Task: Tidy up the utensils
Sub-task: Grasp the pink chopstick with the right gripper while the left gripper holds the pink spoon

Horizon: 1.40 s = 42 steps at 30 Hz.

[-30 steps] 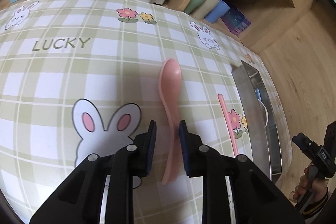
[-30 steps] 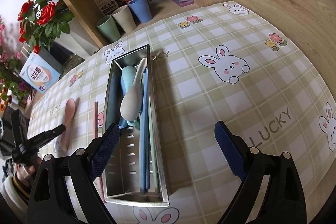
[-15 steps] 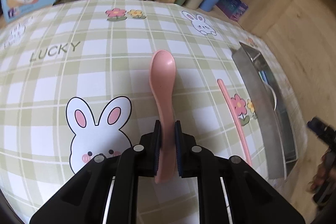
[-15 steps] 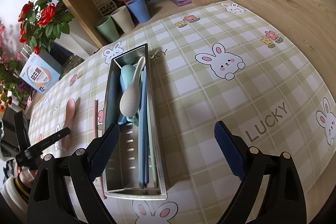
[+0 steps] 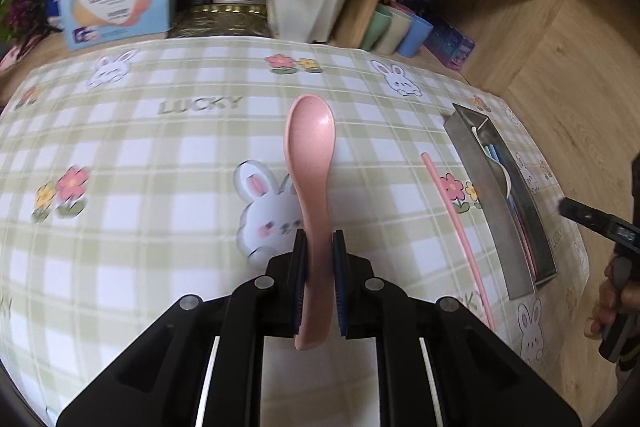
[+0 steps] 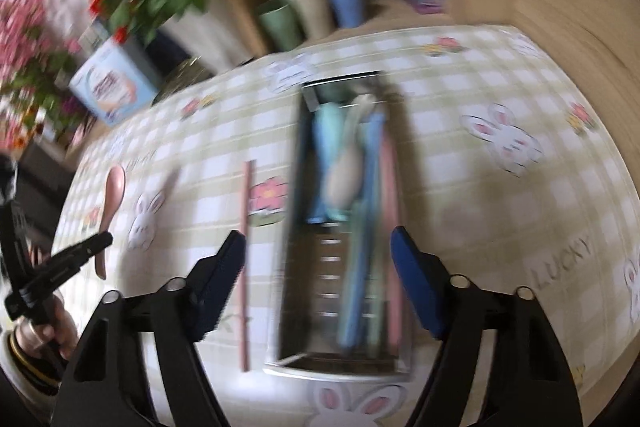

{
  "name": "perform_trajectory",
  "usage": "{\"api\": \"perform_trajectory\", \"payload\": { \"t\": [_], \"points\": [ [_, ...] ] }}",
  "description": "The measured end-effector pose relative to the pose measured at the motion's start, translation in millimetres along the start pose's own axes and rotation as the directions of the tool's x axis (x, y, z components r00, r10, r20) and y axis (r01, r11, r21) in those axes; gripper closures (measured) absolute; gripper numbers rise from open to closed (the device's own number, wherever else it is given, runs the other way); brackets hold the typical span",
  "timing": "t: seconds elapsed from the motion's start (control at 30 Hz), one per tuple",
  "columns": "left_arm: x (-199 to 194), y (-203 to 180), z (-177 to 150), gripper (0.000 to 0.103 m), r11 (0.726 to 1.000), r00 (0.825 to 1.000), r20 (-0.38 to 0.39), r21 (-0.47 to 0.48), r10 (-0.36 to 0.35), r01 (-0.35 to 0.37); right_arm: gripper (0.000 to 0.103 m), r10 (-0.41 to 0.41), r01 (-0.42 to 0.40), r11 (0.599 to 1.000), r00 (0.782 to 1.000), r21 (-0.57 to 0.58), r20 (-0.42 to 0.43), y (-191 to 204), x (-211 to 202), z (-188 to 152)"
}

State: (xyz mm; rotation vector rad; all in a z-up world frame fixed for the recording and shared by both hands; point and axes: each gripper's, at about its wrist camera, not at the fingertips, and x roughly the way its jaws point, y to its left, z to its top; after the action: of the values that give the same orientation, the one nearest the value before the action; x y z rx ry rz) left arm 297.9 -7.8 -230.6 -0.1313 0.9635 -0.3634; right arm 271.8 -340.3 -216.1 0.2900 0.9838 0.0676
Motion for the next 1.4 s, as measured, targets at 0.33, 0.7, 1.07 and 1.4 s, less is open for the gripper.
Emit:
{"api": "perform_trajectory", "payload": {
  "t": [0.33,0.7,1.07,1.4],
  "points": [
    [-27.6,38.9,-19.3,0.091,0.99,0.998,0.026,-0.134,-0.049,0.052,0.064,-0.064,0.028,0.977,0.984,-0.214,-0.164,98.4,69.7,-5.5],
    [-34.0,57.4,-31.2,0.091,0.978,0.995,0.038,-0.188,-0.09,0.095,0.076,-0.227,0.191,0.964,0.953,-0.186,-0.202,106.2,107.8,-5.4],
    [-31.4,56.9,-34.7,0.091,0.975,0.993,0.036,-0.188,-0.112,0.117,0.096,-0.179,0.153,0.979,0.961,-0.136,-0.21,105.2,108.5,-10.7],
    [-31.9,52.0,-41.9,0.091,0.976,0.996,0.034,-0.2,-0.08,0.085,0.097,-0.034,0.02,0.997,0.981,-0.073,-0.193,112.0,100.2,-27.2]
  ]
}}
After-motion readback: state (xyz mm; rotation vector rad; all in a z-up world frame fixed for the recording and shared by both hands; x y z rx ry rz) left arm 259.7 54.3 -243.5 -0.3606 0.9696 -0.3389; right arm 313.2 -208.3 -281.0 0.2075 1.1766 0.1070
